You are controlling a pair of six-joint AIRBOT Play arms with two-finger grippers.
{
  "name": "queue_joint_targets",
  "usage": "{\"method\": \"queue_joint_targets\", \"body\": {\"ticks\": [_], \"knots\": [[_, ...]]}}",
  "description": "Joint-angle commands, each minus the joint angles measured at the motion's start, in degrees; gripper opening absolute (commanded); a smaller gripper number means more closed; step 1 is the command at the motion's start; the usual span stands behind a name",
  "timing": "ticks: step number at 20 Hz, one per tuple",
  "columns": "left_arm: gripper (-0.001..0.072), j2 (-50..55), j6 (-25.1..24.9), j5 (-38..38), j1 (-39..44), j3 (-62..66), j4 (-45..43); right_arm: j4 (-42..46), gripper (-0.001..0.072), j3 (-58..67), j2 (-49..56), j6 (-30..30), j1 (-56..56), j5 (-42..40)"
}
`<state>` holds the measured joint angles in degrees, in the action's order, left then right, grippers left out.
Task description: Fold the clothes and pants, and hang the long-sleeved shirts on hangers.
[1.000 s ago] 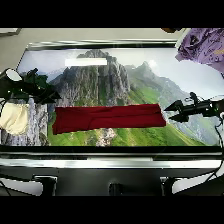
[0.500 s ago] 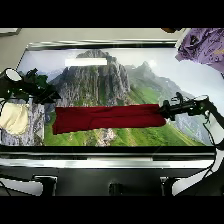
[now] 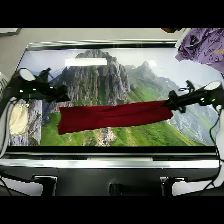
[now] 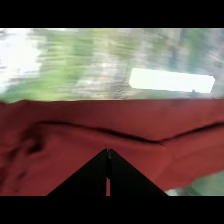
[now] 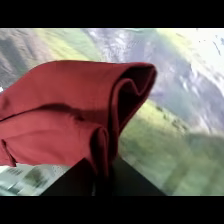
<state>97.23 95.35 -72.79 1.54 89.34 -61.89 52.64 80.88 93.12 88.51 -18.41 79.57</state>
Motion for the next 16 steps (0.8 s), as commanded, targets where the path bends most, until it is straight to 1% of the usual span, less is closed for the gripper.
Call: {"method": "queue_joint_targets", "body": {"ticks": [1, 4, 6, 8, 11, 16], "knots": [[0.0015, 2.38, 0.26, 7.72, 9.33, 0.04, 5.11, 8.46, 0.0027, 5.77, -6.93, 7.43, 0.04, 2.89], [0.0015, 5.90, 0.31, 17.29, 19.15, 0.07, 11.23, 12.92, 0.0027, 9.49, -10.71, 13.84, 0.04, 6.82], [0.0015, 8.72, 2.14, 23.23, 25.20, 0.11, 16.22, 13.90, 0.0027, 10.34, -12.66, 15.58, 0.04, 9.25], [0.0015, 12.07, 2.23, 26.95, 30.14, 1.42, 22.10, 14.38, 0.0027, 10.47, -14.23, 17.07, 0.04, 11.10], [0.0014, 18.14, 2.21, 28.57, 35.85, 7.74, 27.98, 14.69, 0.0027, 10.47, -16.31, 18.80, 0.04, 12.37], [0.0014, 29.62, 2.25, 28.24, 42.40, 22.80, 37.35, 15.21, 0.0027, 10.47, -19.19, 20.87, 0.04, 14.38]]}}
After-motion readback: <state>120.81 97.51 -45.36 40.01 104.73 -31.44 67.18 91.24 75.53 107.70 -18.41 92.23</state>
